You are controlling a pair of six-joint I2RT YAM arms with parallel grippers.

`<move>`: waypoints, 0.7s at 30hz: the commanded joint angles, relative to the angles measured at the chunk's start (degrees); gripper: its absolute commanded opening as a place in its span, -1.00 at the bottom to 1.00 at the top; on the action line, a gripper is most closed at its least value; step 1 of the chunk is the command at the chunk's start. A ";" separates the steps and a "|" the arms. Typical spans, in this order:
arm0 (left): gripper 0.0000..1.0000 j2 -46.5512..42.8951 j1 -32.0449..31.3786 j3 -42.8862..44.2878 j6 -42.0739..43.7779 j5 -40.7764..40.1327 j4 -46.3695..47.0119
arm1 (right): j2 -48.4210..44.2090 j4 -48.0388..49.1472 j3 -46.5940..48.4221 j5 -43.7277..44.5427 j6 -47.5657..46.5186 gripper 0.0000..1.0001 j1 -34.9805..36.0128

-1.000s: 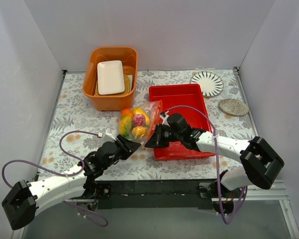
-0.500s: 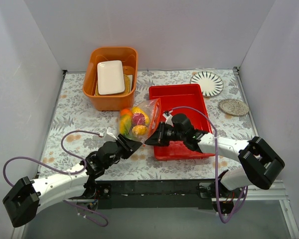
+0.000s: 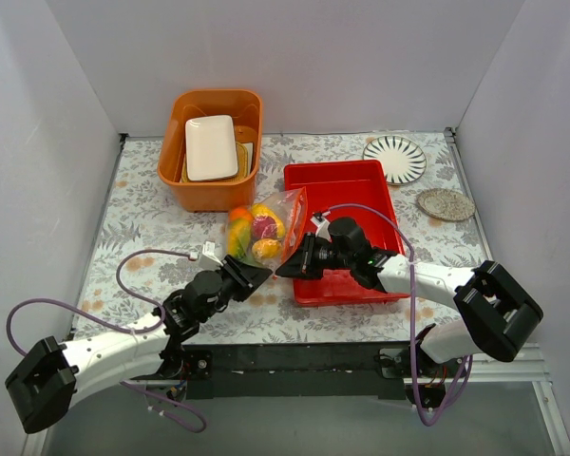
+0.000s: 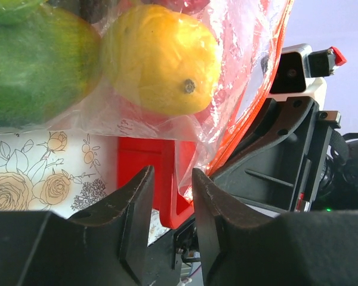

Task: Place the food in the zip-top bag and seal the zipper
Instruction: Zip the zipper food storage bag at the center of the board.

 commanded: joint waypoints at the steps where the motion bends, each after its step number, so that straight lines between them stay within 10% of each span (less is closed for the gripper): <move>1: -0.38 -1.88 -0.15 -1.43 -23.18 -1.05 1.17 | -1.50 2.75 -0.37 -1.21 0.45 -0.85 -0.03; 21: -0.47 3.22 -0.23 0.94 -18.97 -0.51 6.01 | 0.78 -0.94 2.09 -4.28 0.28 -0.88 -0.03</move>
